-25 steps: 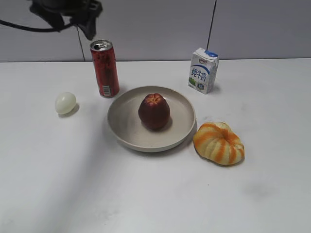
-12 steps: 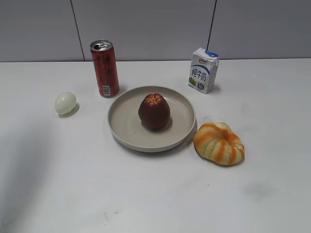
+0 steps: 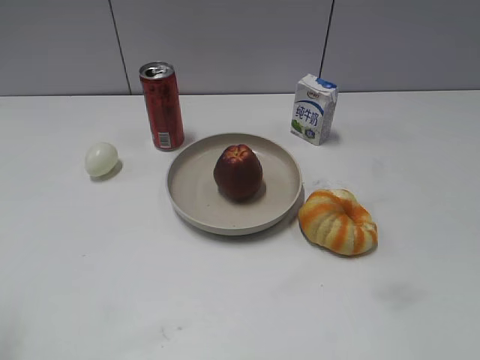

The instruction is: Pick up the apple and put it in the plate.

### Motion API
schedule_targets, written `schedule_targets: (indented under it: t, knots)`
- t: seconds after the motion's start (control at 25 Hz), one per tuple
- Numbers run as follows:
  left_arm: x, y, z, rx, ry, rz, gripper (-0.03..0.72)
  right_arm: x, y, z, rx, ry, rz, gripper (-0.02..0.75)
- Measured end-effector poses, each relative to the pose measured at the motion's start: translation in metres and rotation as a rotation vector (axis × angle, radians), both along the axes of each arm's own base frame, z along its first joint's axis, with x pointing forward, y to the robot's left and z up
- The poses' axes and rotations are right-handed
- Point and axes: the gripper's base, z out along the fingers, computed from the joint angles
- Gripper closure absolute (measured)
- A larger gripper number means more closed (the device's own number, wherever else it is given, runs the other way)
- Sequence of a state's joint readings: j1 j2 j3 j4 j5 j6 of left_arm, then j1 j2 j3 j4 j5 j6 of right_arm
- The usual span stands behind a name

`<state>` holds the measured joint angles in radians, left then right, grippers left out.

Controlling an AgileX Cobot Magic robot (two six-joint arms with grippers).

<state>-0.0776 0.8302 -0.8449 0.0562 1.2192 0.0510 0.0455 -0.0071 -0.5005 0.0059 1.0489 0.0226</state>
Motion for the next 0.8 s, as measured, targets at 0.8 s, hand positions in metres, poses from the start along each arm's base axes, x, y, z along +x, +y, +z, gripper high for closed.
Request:
schedule_targets:
  t: [0.8]
  knots:
    - [-0.136,0.012,-0.052,-0.027,-0.543,0.004,0.109,0.000,0.000,0.000,0.001,-0.001,0.001,0.153]
